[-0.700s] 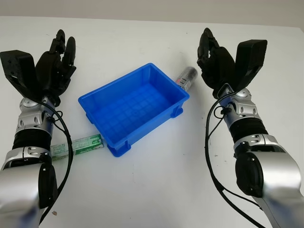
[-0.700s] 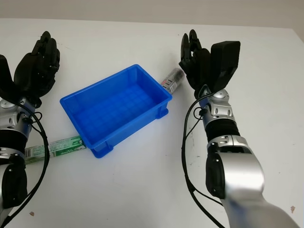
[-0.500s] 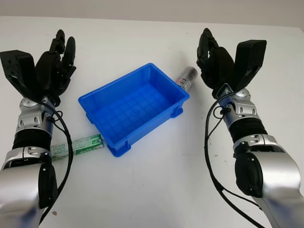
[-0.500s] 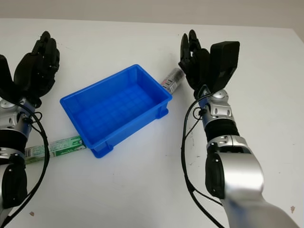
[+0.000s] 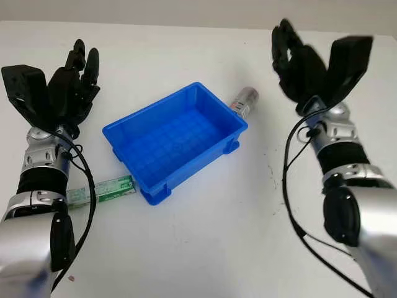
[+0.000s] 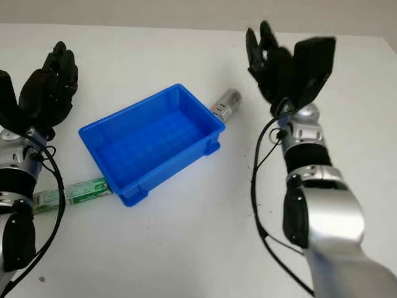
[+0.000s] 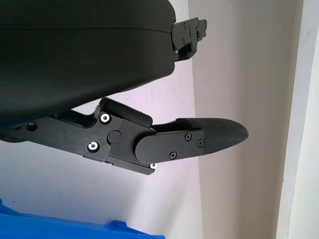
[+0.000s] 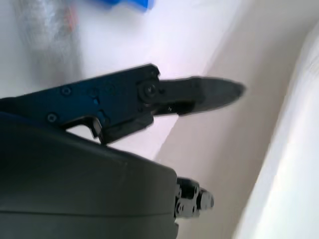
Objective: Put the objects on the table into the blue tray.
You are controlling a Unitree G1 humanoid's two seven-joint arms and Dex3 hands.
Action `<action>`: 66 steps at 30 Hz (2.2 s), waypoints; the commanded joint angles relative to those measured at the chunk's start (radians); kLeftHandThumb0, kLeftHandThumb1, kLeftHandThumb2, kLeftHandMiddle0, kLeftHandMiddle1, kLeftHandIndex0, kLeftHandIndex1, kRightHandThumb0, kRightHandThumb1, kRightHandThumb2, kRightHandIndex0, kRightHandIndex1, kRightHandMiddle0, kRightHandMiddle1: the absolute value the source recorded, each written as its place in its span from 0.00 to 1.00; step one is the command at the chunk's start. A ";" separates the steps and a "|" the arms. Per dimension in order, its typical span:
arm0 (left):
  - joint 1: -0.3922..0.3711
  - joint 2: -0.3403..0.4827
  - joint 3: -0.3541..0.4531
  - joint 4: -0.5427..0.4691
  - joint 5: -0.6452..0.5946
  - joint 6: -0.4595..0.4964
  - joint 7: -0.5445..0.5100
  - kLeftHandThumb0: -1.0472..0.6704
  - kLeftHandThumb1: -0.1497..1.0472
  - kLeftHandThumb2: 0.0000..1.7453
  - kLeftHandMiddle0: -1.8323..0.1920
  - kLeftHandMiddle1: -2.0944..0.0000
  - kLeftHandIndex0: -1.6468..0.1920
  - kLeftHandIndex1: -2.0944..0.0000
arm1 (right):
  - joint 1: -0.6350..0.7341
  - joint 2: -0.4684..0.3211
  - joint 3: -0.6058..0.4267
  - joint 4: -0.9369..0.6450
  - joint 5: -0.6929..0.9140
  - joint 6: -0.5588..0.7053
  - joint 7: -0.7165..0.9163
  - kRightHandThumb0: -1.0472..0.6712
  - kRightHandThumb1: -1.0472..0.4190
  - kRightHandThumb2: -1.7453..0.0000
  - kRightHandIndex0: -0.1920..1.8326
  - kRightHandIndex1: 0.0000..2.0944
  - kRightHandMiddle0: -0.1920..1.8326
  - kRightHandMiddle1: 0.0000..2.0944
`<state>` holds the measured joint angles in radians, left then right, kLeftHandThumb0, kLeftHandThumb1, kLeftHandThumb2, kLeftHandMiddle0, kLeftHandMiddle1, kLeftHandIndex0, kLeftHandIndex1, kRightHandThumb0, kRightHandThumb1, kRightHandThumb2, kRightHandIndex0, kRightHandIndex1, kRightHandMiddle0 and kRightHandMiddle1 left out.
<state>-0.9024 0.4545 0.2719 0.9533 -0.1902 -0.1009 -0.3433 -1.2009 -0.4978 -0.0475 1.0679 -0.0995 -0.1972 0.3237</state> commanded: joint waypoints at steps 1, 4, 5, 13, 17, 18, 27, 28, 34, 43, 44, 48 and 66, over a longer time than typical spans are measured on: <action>-0.007 0.011 0.005 -0.003 -0.004 -0.016 -0.007 0.19 1.00 0.30 1.00 1.00 1.00 1.00 | -0.048 -0.055 0.103 0.019 -0.119 -0.085 -0.016 0.27 0.13 0.97 0.23 0.12 0.17 0.23; -0.002 0.006 0.005 -0.009 -0.002 -0.019 0.002 0.19 1.00 0.30 1.00 1.00 1.00 1.00 | -0.079 -0.102 0.214 0.046 -0.273 -0.202 -0.070 0.32 0.19 0.98 0.30 0.17 0.16 0.35; -0.001 0.006 0.005 -0.010 -0.002 -0.019 0.000 0.19 1.00 0.30 1.00 1.00 1.00 1.00 | -0.088 -0.115 0.250 0.052 -0.321 -0.233 -0.085 0.33 0.20 0.98 0.31 0.18 0.15 0.37; -0.004 0.006 0.002 -0.009 0.001 -0.015 0.000 0.19 1.00 0.29 1.00 1.00 1.00 1.00 | -0.144 -0.182 0.568 0.103 -0.733 -0.379 -0.280 0.43 0.20 0.97 0.25 0.09 0.27 0.07; -0.002 0.005 0.001 -0.002 0.001 -0.027 -0.005 0.19 1.00 0.30 1.00 1.00 1.00 1.00 | -0.160 -0.179 0.678 0.128 -0.861 -0.409 -0.361 0.44 0.19 0.97 0.26 0.07 0.29 0.04; -0.002 0.004 0.001 -0.001 0.001 -0.029 -0.006 0.19 1.00 0.30 1.00 1.00 1.00 1.00 | -0.162 -0.176 0.701 0.135 -0.885 -0.418 -0.381 0.44 0.18 0.96 0.26 0.07 0.29 0.04; 0.004 0.005 0.002 -0.011 0.000 -0.021 0.003 0.18 1.00 0.29 1.00 1.00 1.00 1.00 | -0.166 -0.150 0.818 0.186 -0.996 -0.431 -0.545 0.45 0.16 0.97 0.29 0.05 0.31 0.03; 0.005 0.004 0.003 -0.012 -0.002 -0.021 0.003 0.18 1.00 0.29 1.00 1.00 1.00 1.00 | -0.163 -0.148 0.819 0.191 -0.992 -0.434 -0.550 0.45 0.16 0.96 0.29 0.05 0.31 0.03; 0.006 0.003 0.001 -0.009 0.003 -0.027 0.007 0.19 1.00 0.28 1.00 1.00 1.00 1.00 | -0.134 -0.140 0.802 0.207 -0.950 -0.487 -0.618 0.46 0.16 0.97 0.33 0.06 0.34 0.04; -0.001 0.003 -0.005 -0.002 0.009 -0.026 0.008 0.19 1.00 0.29 1.00 1.00 1.00 1.00 | -0.118 -0.122 0.817 0.215 -0.948 -0.511 -0.702 0.47 0.13 0.96 0.34 0.05 0.34 0.04; -0.001 0.004 -0.007 -0.003 0.011 -0.025 0.008 0.19 1.00 0.29 1.00 1.00 1.00 1.00 | -0.118 -0.119 0.814 0.216 -0.944 -0.511 -0.698 0.47 0.13 0.96 0.34 0.05 0.34 0.04; -0.001 0.003 -0.010 -0.012 0.016 -0.017 0.021 0.19 1.00 0.29 1.00 1.00 1.00 1.00 | -0.118 -0.106 0.808 0.220 -0.926 -0.508 -0.668 0.48 0.12 0.96 0.34 0.05 0.34 0.03; -0.007 0.018 -0.005 -0.020 0.004 -0.001 0.017 0.19 1.00 0.29 1.00 1.00 1.00 1.00 | -0.076 -0.066 0.911 0.247 -1.012 -0.403 -0.742 0.33 0.04 0.96 0.43 0.94 0.34 0.91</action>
<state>-0.9019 0.4542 0.2625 0.9528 -0.1877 -0.0967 -0.3238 -1.3061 -0.5577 0.8479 1.2976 -1.0954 -0.6206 -0.4134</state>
